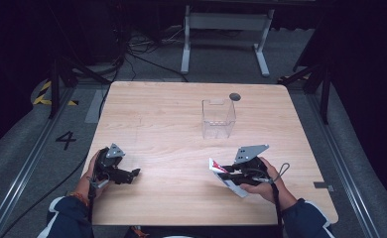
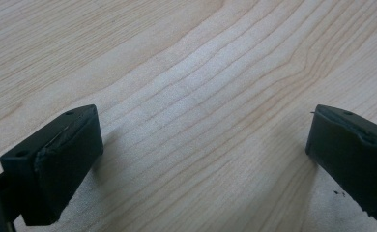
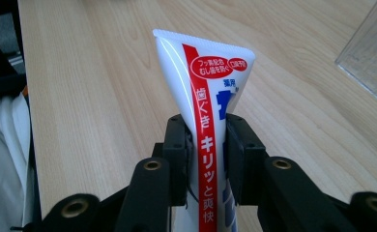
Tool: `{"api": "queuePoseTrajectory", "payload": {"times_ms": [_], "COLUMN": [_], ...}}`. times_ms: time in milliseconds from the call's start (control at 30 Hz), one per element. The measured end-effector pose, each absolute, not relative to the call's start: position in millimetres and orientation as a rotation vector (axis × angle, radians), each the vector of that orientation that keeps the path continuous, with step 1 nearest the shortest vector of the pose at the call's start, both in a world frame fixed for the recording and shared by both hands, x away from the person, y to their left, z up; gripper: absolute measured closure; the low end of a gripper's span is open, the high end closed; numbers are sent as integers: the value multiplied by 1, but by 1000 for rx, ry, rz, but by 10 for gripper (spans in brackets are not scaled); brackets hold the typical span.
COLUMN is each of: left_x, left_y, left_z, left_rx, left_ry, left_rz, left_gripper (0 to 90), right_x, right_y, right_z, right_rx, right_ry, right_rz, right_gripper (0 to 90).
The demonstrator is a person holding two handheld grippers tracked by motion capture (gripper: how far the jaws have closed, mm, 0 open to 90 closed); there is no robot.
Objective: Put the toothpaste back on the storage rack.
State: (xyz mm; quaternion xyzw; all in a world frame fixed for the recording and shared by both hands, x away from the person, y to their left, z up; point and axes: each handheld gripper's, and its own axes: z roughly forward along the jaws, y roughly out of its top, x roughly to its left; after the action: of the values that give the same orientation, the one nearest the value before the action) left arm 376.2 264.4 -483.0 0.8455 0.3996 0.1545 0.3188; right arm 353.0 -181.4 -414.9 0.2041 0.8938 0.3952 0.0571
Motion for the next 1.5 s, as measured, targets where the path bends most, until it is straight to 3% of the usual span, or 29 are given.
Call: {"api": "queuePoseTrajectory", "payload": {"times_ms": [767, 1500], "left_x": [376, 376], "left_y": [265, 264], "left_z": [-483, -483], "left_rx": [2226, 2224], "left_ry": [1049, 1052], "left_rz": [405, 403], "left_gripper": [2, 1], "right_x": [360, 367], "right_y": [-220, -227], "right_z": [-414, -372], "right_rx": [758, 697], "right_ry": [2448, 2213], "right_rz": [1503, 1543], "right_gripper": [738, 742]}}
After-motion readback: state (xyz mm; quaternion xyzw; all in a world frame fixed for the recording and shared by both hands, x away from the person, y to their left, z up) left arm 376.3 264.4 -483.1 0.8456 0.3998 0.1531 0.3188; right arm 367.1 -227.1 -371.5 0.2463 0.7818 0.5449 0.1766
